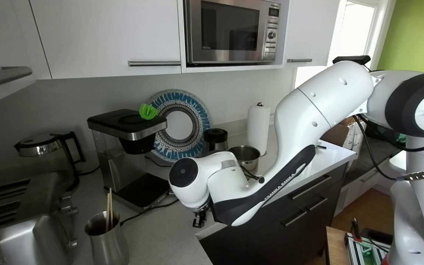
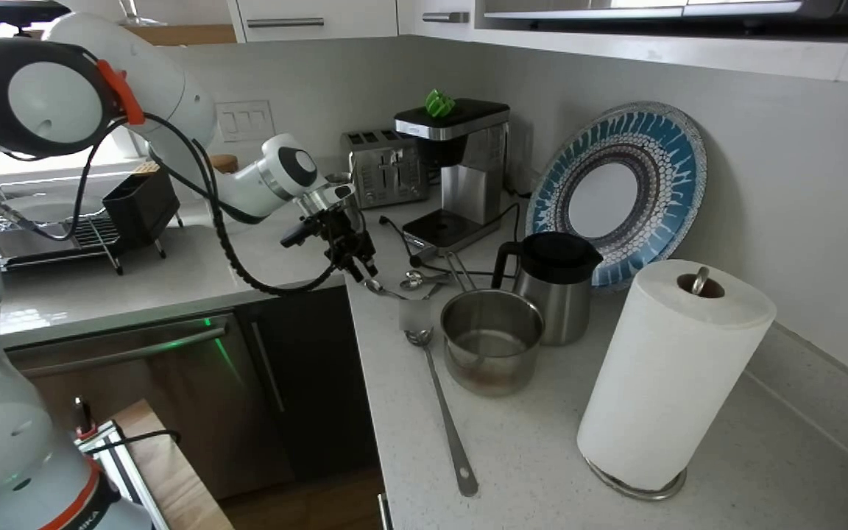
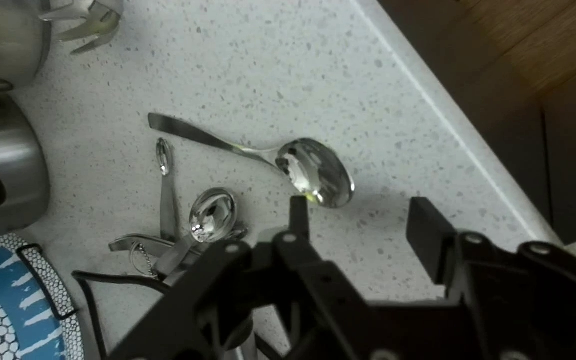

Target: Pick up one silver spoon and put it in the silver pot

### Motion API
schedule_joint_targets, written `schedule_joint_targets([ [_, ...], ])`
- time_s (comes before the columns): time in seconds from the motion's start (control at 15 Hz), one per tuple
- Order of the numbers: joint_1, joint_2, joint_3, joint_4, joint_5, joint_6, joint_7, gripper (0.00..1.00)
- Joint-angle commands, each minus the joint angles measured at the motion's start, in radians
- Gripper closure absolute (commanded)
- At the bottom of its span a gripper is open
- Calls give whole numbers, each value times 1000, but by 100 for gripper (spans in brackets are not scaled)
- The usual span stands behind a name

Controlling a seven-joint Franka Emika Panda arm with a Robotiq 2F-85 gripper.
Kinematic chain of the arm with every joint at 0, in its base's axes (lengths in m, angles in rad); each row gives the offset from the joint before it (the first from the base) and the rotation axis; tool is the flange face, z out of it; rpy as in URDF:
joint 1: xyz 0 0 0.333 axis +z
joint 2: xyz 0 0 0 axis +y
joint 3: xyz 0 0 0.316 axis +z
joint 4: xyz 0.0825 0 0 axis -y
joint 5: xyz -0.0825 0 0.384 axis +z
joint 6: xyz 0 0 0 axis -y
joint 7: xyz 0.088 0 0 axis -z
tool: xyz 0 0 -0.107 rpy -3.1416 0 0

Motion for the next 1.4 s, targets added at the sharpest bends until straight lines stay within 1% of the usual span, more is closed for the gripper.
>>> schedule_joint_targets([
  [0.0, 23, 18, -15, 16, -10, -49, 20, 33],
  [0.07, 23, 22, -16, 16, -12, -58, 21, 47],
  [0.13, 24, 27, -19, 17, -17, -69, 25, 56],
  [0.2, 25, 30, -20, 17, -22, -79, 29, 59],
  [0.33, 30, 38, -26, 20, -41, -107, 40, 70],
  [0.4, 32, 41, -30, 22, -59, -121, 50, 73],
  [0.47, 32, 46, -32, 24, -73, -133, 56, 80],
  [0.53, 32, 55, -34, 27, -92, -140, 59, 100],
  [0.67, 31, 71, -37, 33, -132, -145, 66, 95],
  [0.73, 33, 73, -35, 35, -144, -153, 65, 100],
  [0.8, 35, 72, -32, 39, -157, -164, 64, 100],
  [1.0, 65, 32, -10, 64, -186, -254, 65, 99],
  [1.33, 108, -42, 36, 114, -165, -419, 82, 99],
])
